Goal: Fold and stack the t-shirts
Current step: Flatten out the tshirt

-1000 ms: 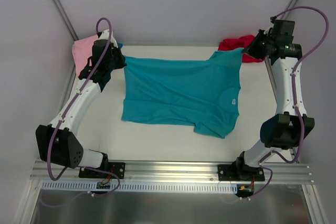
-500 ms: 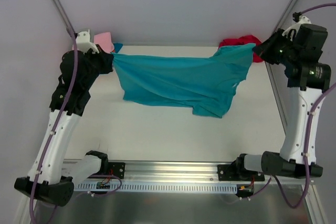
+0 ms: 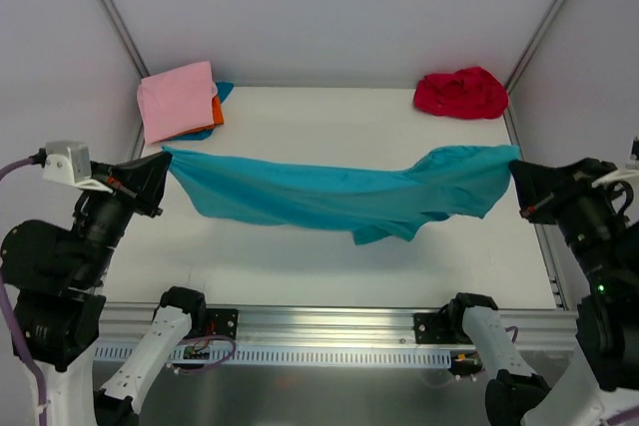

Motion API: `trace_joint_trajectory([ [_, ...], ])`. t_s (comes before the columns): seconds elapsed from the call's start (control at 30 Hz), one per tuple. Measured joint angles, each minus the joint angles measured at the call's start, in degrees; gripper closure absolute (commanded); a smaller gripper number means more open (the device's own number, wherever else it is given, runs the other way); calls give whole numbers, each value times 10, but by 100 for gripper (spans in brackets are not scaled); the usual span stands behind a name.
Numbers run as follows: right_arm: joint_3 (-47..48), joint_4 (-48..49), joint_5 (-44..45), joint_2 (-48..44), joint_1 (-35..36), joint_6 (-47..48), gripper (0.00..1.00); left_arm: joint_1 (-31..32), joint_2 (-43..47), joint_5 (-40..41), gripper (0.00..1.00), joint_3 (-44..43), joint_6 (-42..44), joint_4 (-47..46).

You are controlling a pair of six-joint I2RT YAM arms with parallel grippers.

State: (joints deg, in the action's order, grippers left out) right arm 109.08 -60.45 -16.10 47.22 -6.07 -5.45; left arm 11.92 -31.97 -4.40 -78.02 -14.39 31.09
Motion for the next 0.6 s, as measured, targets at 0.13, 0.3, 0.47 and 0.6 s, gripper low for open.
trace_joint_trajectory([
  [0.13, 73, -52, 6, -18, 0, 1, 100, 0, 34, -7, 100, -36, -2, 47],
  [0.3, 167, -72, 14, -16, 0, -2, 99, 0, 44, -12, 100, -74, -10, 78],
  [0.47, 213, -53, 18, -16, 0, -14, 100, 0, 40, -12, 100, -115, -14, 91],
  [0.6, 198, -24, 18, -5, 0, -23, 100, 0, 35, -12, 100, -126, -14, 84],
])
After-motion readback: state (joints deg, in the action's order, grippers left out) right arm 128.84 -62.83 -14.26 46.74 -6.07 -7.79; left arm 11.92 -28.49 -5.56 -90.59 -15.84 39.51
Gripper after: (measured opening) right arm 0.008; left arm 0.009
